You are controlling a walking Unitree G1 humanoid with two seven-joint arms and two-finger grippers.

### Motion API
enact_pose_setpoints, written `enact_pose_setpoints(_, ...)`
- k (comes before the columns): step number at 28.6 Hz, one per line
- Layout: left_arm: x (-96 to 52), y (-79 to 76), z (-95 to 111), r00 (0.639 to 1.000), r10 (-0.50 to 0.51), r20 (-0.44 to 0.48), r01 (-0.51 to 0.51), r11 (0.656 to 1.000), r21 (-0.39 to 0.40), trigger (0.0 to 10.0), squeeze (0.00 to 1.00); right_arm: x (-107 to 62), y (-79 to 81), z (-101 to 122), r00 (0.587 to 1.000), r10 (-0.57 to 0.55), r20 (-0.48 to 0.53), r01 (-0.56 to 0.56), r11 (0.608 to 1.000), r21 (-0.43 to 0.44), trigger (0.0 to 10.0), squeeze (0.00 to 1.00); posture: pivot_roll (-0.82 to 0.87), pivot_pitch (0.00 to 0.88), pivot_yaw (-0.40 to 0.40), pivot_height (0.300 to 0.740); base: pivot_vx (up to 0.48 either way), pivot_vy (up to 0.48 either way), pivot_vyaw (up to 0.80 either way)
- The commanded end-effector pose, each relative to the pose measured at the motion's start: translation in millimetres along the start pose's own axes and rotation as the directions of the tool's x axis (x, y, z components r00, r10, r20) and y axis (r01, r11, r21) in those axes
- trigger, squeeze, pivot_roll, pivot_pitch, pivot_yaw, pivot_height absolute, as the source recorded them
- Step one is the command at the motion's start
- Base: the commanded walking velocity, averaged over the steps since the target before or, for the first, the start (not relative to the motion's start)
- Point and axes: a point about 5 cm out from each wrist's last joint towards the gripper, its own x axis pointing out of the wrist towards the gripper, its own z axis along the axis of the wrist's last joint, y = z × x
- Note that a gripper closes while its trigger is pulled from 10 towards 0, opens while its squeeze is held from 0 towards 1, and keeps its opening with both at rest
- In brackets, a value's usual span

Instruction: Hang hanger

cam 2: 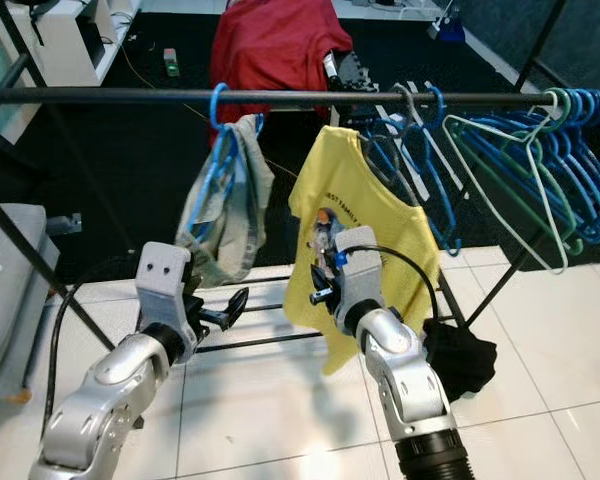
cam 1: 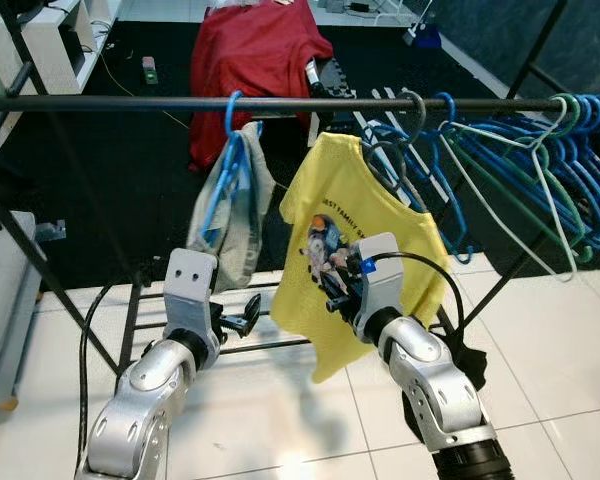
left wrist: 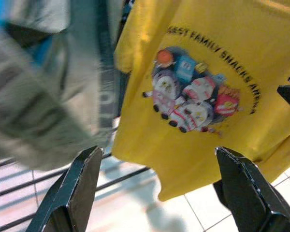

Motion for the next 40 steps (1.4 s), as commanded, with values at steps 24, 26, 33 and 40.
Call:
enact_pose_setpoints(24,-1.4,7.4,-10.9,0.992,0.066,-0.103,-0.071,0.996,-0.046,10.0,0.00,-3.2,-4.5,-5.1,1.000,-0.012,-0.017,0.012,1.000,-0.007,10.0,0.00,-0.06,0.224,-0.087,0.740,0.000,-0.058,0.00)
enact_pose_setpoints(26,-1.3,8.2,-10.8,0.992,0.070,-0.104,-0.075,0.996,-0.046,10.0,0.00,-3.2,-4.9,-5.1,1.000,-0.012,-0.017,0.012,1.000,-0.007,10.0,0.00,-0.06,0.225,-0.087,0.740,0.000,0.480,0.00)
enact_pose_setpoints(33,-0.2,12.1,-11.1,0.989,0.106,-0.103,-0.109,0.994,-0.020,10.0,0.00,-3.3,-5.8,-5.2,1.000,-0.017,-0.016,0.017,1.000,-0.002,10.0,0.00,-0.06,0.227,-0.084,0.740,0.000,0.000,0.00)
enact_pose_setpoints(40,-1.6,0.2,-1.6,1.000,0.018,-0.026,-0.017,0.999,0.044,10.0,0.00,-5.8,-7.3,-0.1,0.998,-0.052,0.034,0.051,0.999,0.020,10.0,0.00,-0.06,0.235,-0.077,0.740,0.000,0.000,0.00)
